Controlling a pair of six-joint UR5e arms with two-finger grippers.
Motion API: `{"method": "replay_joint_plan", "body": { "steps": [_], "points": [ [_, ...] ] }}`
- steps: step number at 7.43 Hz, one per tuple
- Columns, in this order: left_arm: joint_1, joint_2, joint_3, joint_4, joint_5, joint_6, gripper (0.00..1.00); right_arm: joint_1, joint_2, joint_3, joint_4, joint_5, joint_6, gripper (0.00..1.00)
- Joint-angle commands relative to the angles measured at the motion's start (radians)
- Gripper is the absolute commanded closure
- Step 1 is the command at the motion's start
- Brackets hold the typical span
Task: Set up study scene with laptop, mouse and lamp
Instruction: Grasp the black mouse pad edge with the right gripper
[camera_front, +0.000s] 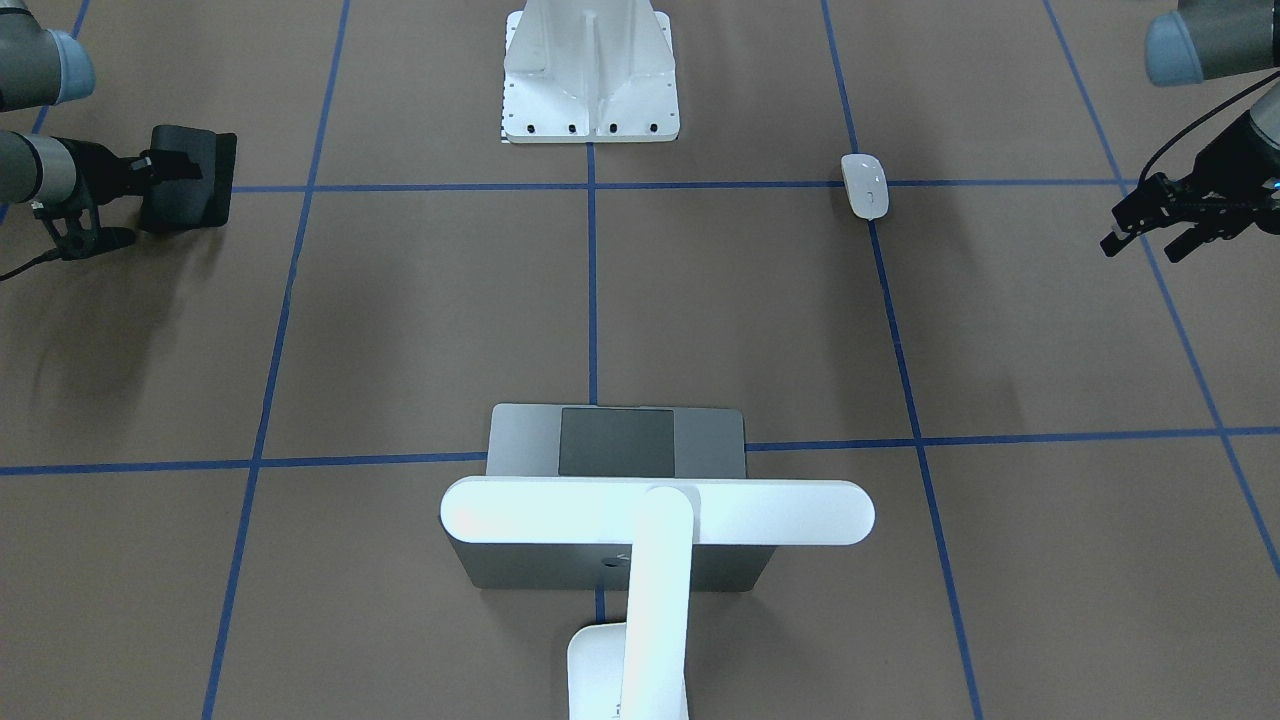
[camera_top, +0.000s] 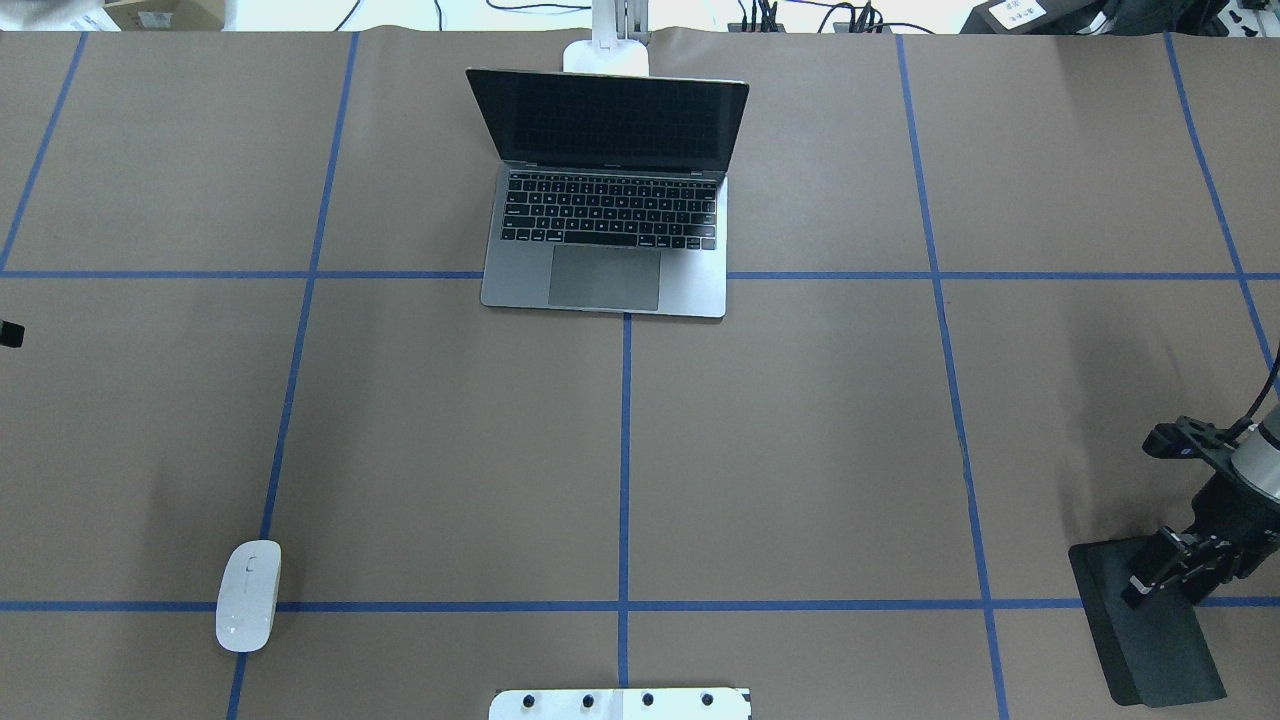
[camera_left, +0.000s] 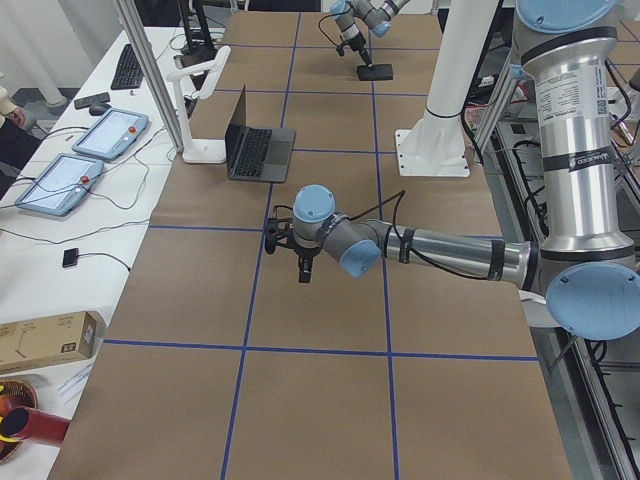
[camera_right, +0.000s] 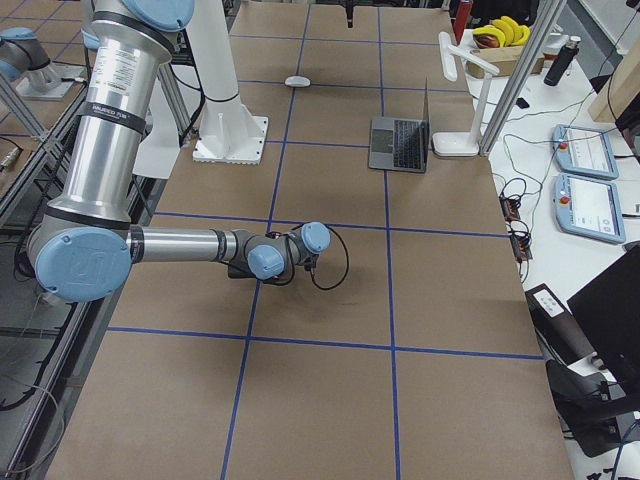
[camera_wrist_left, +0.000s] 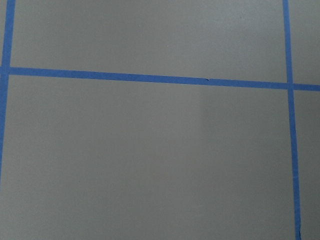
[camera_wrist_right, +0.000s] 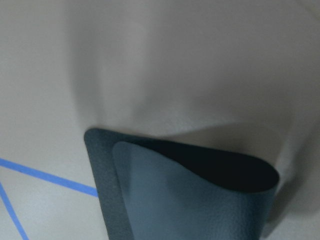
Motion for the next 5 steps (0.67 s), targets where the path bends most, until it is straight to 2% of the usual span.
{"method": "replay_joint_plan", "body": {
  "steps": [1,2,5],
  "points": [
    [0.0,0.0,0.001,0.0,-0.001,0.0,0.03,0.0,0.0,-0.001,0.07,-0.002,0.08,0.84],
    [0.0,0.0,0.001,0.0,-0.001,0.0,0.03,-0.001,-0.001,-0.001,0.088,-0.002,0.104,1.0],
    [-0.001,0.0,-0.001,0.002,-0.014,0.0,0.03,0.011,-0.005,0.048,0.092,0.005,0.116,1.0]
  ]
}}
